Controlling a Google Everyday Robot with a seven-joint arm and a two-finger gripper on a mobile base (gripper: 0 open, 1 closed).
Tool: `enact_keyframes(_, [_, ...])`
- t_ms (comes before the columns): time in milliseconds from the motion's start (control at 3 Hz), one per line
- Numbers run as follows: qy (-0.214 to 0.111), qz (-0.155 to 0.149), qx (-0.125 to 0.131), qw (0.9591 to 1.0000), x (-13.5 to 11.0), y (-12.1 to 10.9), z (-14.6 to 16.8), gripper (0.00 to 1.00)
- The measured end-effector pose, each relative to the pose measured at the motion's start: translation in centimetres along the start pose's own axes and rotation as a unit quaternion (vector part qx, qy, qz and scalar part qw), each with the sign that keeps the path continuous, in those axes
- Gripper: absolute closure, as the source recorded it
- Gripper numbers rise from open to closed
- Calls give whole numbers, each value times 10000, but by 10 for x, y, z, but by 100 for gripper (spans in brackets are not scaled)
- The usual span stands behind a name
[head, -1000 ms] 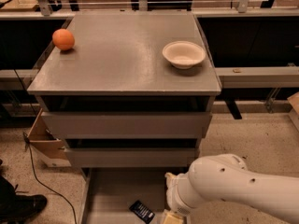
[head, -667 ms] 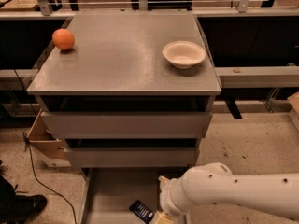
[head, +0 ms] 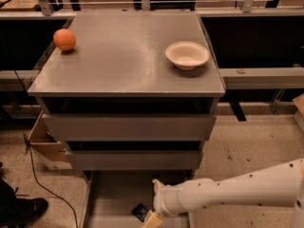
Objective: Pick rxbar blueberry from bottom drawer and place on counter
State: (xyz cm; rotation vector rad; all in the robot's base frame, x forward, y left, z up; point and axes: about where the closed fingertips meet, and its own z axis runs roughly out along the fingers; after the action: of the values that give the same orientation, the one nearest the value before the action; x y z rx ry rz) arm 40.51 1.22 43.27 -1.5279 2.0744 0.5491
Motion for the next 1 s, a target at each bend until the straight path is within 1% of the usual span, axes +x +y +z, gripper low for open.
enact_keyframes(333, [-312,113,53,9994,17,-5,51,0])
enact_keyframes(667, [-313,114,53,9994,17,-5,51,0])
enact_keyframes(1000, [-520,212,177,9983,26,-13,71,0])
